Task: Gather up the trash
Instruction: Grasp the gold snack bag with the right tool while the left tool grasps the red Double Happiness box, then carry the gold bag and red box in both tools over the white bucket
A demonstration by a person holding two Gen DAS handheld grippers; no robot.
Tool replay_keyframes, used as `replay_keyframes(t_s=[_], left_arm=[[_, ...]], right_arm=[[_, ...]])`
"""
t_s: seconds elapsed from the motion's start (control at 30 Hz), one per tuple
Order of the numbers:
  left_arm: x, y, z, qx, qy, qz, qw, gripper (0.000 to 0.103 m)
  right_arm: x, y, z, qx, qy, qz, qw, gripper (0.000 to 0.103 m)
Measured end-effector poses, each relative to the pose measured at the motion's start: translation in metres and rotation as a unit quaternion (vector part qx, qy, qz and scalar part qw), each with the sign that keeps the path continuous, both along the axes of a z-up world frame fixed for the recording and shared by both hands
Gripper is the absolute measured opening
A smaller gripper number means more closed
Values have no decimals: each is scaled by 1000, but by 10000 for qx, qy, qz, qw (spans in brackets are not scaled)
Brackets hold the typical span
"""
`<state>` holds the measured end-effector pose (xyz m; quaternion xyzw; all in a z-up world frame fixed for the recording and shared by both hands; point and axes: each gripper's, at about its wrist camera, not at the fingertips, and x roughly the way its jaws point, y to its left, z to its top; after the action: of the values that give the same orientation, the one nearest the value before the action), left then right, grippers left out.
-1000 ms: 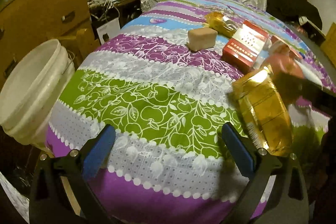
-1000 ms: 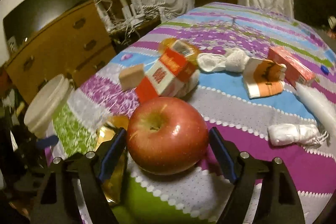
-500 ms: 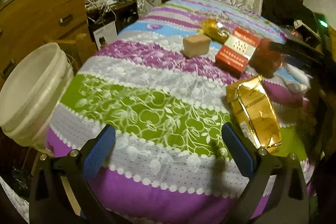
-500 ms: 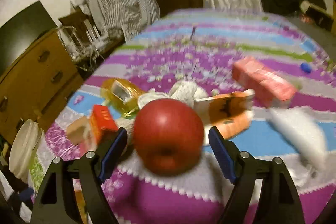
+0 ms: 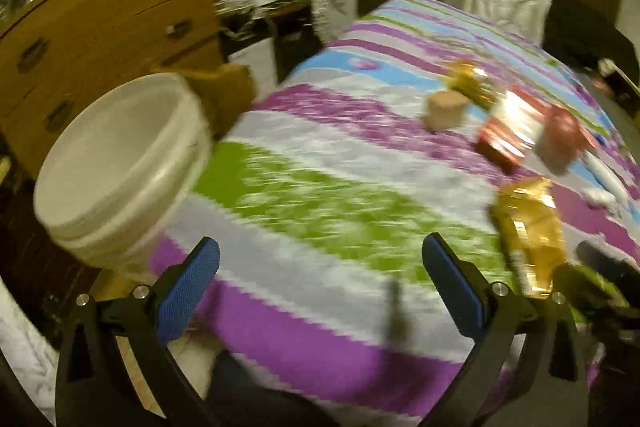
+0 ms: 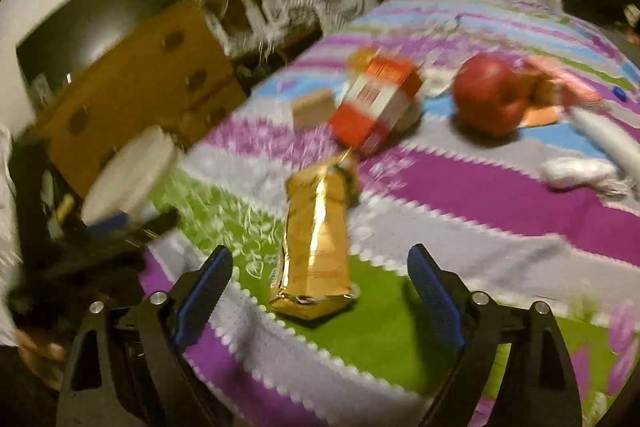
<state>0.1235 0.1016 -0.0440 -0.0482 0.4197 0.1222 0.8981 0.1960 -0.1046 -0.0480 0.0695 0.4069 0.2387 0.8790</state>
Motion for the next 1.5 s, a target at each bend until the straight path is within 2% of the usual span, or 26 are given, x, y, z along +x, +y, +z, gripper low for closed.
replay_keyframes(t_s=[0.03,0.07,0.13,0.2,0.27,0.33,0.5,0.53,0.63,0.7,0.73,0.77,0.8,0.83,0.93,1.1,1.27,1.37,1.5], left_arm=[[-2,7,1,58,-14,65,10000,97],[-4,12,3,61,-41,44,10000,97],[-3,13,10,-17,-148,-147,9998,97],[4,2,17,-113,-288,-597,9977,97],[24,-20,24,-205,-385,-1302,9905,97],[49,-49,27,-216,-501,-1956,9792,97],[102,-106,23,-137,-656,-3043,9502,97],[112,-118,18,-92,-592,-3349,9404,97],[134,-142,-2,479,-446,-3635,9293,97],[143,-151,-13,655,-320,-3797,9222,97],[148,-153,-19,718,-203,-3861,9194,94],[150,-154,-23,744,-73,-3883,9185,68],[153,-154,-27,747,102,-3906,9175,57],[152,-151,-27,746,170,-3870,9189,57],[134,-134,-8,630,-119,-3704,9267,56],[79,-90,32,142,-351,-3260,9446,56],[29,-57,35,330,-144,-2234,9741,56],[12,-47,31,689,-170,-1814,9808,56],[-3,-26,45,689,-374,-1399,9871,56]], right_arm=[[5,9,-9,-160,96,47,9998,42],[11,13,-18,-247,240,16,9994,38],[3,3,-18,188,221,-46,9996,32],[-11,-11,-11,312,80,-212,9993,32],[-27,-32,-8,501,80,-498,9975,32],[-41,-60,-8,877,176,-870,9922,32],[-63,-110,-7,1375,200,-1407,9802,32],[-65,-118,-7,1428,181,-1488,9783,32],[-64,-125,-11,1357,166,-1533,9787,32],[-63,-126,-15,1464,208,-1506,9775,32],[-62,-127,-18,1531,229,-1495,9766,32],[-63,-129,-20,1546,227,-1510,9761,32],[-63,-128,-20,1559,224,-1502,9760,32],[-63,-131,-20,1568,216,-1499,9759,32],[-66,-130,-16,1551,132,-1490,9765,32],[-72,-119,-7,1464,26,-1346,9800,32],[-70,-91,-3,1212,4,-1126,9862,32],[-70,-68,-3,833,-37,-979,9917,32],[-67,-40,7,545,-121,-783,9954,32]])
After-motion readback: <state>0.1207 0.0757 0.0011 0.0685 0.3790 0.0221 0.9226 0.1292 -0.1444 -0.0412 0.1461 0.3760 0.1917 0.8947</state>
